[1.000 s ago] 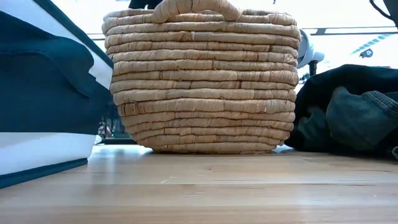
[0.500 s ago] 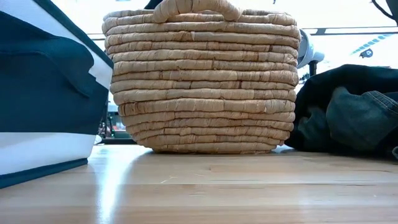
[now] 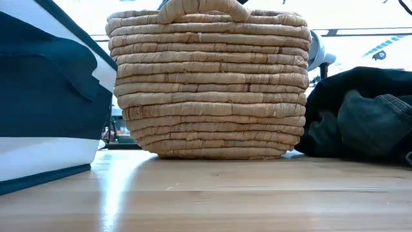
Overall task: Sort clothes
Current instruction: Put the blue checkered polo shirt into the brown basket
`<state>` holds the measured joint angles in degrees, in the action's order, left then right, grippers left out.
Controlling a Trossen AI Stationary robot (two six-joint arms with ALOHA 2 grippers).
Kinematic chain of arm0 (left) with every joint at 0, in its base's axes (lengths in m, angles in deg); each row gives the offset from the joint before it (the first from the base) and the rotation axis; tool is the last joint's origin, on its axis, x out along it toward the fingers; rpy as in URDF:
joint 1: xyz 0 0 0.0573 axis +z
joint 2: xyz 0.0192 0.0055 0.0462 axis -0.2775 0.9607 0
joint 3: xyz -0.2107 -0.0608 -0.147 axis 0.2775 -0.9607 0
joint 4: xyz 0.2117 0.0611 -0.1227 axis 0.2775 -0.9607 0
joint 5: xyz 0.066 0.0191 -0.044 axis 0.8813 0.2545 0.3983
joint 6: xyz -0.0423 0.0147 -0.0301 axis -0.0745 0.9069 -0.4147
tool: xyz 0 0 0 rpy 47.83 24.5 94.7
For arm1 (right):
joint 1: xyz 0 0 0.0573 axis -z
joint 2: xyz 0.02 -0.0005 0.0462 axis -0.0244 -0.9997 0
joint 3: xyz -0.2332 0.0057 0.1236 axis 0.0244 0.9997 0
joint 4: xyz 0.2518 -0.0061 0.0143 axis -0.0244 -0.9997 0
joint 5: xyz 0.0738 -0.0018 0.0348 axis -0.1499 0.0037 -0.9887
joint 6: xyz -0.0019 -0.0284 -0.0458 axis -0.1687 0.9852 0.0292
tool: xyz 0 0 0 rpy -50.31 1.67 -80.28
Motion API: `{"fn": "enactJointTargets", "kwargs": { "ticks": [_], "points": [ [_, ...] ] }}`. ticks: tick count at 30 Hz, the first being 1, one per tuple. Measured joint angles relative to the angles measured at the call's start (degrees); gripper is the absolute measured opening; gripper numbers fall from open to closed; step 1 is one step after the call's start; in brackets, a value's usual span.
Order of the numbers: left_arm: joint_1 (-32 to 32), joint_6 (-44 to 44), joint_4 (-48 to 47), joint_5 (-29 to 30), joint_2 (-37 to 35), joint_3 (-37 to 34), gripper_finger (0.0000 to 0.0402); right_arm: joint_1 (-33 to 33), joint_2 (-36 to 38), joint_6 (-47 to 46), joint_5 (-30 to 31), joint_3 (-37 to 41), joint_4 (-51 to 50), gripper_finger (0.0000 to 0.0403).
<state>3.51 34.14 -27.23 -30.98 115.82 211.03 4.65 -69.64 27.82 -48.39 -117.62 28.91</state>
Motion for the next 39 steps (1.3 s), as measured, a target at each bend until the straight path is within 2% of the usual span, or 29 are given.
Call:
{"fn": "enactJointTargets", "kwargs": {
  "ticks": [9,15,20,23,29,33,39],
  "points": [
    [0.0,0.2,-0.2,0.2,0.2,0.0,0.0304,-0.1,1.5,-1.0,1.2,0.0,-2.0,0.0013],
    [0.0,0.7,-0.2,0.3,0.2,0.0,0.0304,0.9,1.9,3.1,1.1,0.1,-1.9,0.0013],
    [0.0,0.7,-0.2,0.3,0.2,-0.1,0.0304,1.7,1.9,1.3,4.4,0.0,-4.3,0.0013],
    [0.0,0.7,-0.3,0.3,0.2,-0.1,0.0304,3.3,0.8,-6.8,7.4,0.0,-13.3,0.0013],
    [0.0,0.8,-1.5,0.3,0.2,-0.1,0.0304,6.8,-3.3,-24.9,8.1,0.2,-33.6,0.0013],
    [0.0,0.9,-3.9,0.3,0.2,-0.1,0.0304,8.5,-6.4,-35.8,6.7,0.2,-42.5,0.0013],
    [0.0,0.0,-8.2,0.4,0.3,-0.1,0.0304,9.0,-12.0,-46.1,4.7,0.3,-55.0,0.0013]
  ]
}}
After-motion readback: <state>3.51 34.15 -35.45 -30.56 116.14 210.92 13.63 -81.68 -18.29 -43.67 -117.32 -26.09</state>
